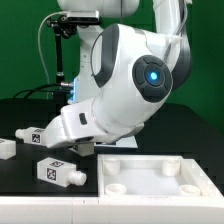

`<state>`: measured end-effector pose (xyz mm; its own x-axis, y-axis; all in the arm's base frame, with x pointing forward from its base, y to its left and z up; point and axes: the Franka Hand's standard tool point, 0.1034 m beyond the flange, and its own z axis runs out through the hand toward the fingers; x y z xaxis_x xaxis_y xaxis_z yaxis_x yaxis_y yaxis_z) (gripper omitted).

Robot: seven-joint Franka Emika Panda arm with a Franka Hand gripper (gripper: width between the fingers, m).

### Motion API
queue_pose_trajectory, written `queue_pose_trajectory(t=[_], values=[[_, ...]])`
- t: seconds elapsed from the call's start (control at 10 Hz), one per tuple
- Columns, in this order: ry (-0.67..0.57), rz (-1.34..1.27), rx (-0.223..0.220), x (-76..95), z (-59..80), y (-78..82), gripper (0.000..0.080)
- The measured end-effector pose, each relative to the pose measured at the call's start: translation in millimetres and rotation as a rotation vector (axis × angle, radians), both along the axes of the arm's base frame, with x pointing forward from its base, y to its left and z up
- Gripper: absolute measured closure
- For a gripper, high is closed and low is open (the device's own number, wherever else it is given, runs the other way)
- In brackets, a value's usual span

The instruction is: Assemble one leg

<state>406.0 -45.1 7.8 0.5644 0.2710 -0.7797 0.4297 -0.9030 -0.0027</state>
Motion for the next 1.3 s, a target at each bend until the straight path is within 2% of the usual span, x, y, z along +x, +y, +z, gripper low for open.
queue_pose_trajectory(t=[0.2, 0.3, 0.4, 0.5, 0.6, 0.7, 0.8, 0.9, 1.0, 1.3], values=[[0.000, 0.000, 0.000, -0.1, 0.0, 0.0, 0.0517], [-0.005, -0.006, -0.007, 0.7, 1.1, 4.1, 0.0517], [-0.022, -0.026, -0.034, 6.5, 10.3, 25.2, 0.0515], [-0.011, -0.064, -0.069, 18.6, 25.9, 52.5, 0.0515], [-0.045, -0.126, -0.071, 41.1, 40.2, 77.1, 0.0515], [-0.119, -0.214, -0.048, 68.1, 61.0, 93.5, 0.0515], [-0.180, -0.323, -0.040, 86.9, 82.0, 95.2, 0.0515], [-0.212, -0.449, -0.058, 95.0, 93.0, 81.2, 0.0515], [-0.261, -0.458, -0.037, 100.7, 91.2, 69.3, 0.0515], [-0.468, -0.445, 0.034, 108.5, 91.3, 78.1, 0.0515]])
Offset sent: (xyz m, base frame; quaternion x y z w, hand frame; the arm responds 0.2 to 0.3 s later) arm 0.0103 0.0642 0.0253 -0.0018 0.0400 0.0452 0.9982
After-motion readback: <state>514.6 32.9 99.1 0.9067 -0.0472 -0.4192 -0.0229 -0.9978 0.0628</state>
